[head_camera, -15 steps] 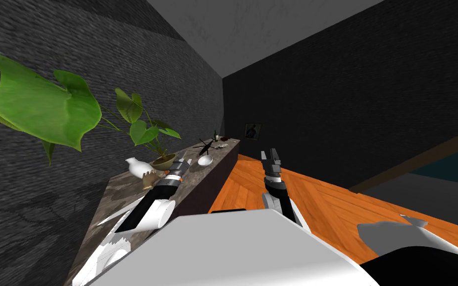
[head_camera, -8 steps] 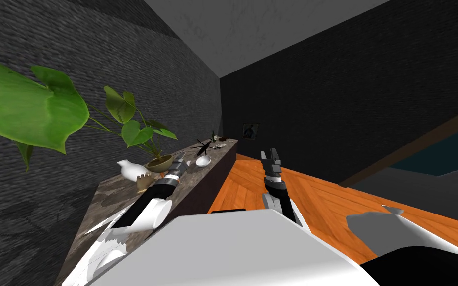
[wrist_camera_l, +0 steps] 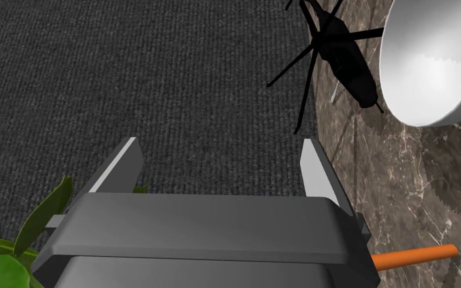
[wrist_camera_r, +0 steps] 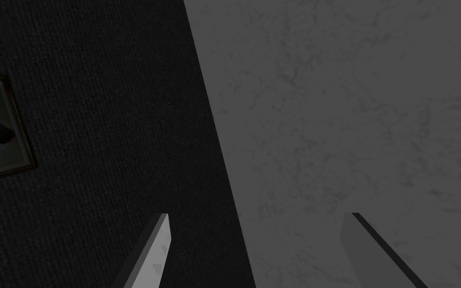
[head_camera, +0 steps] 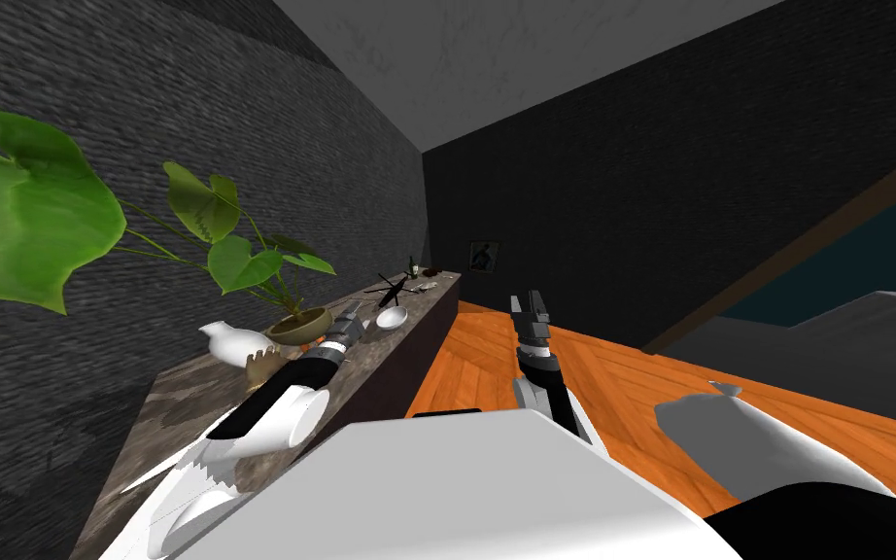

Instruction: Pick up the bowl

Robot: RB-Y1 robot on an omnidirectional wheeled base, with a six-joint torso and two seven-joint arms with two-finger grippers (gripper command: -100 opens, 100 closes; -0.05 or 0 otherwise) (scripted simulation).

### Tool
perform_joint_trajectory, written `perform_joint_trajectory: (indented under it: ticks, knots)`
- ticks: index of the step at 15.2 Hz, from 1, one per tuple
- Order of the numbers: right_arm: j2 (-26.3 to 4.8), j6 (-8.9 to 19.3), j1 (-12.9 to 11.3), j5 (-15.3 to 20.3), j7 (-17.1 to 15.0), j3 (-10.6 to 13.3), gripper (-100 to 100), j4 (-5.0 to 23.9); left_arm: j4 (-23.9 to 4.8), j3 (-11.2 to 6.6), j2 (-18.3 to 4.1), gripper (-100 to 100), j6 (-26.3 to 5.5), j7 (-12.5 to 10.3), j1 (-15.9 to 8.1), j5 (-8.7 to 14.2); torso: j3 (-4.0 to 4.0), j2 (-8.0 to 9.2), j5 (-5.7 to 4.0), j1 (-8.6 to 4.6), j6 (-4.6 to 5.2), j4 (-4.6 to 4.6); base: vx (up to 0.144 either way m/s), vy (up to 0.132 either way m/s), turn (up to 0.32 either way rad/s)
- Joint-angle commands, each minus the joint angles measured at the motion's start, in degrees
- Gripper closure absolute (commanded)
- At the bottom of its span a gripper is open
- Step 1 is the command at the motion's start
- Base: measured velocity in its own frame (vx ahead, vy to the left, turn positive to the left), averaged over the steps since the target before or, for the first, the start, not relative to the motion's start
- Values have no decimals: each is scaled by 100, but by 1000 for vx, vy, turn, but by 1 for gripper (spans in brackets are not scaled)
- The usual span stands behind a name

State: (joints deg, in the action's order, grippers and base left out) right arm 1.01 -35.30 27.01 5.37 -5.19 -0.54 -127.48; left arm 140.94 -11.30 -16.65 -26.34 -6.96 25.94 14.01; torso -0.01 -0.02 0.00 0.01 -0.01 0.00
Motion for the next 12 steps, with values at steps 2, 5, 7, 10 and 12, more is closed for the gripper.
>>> perform_joint_trajectory:
  ticks: [2,5,7,10,12]
  knots:
    - [0,0,0,0,0,0,0,0,3,-147,-28,-100,-403,-60,-6,150,0,-1,0,0,2,0,9,-3,-124]
    - [0,0,0,0,0,0,0,0,29,-274,-31,-100,-712,-112,-23,269,-1,-1,0,1,0,0,6,0,-55]
    - [0,0,0,0,0,0,0,0,29,-274,-31,-100,-912,-112,-23,269,-2,-3,0,1,2,-1,12,2,-91]
    - [0,0,0,0,0,0,0,0,50,-400,-26,-100,-1276,-166,-38,388,-3,-6,0,1,2,-1,17,3,-105]
    - [0,0,0,0,0,0,0,0,67,-526,-13,-100,-1490,-220,-50,506,-2,-4,1,2,0,-1,13,1,-55]
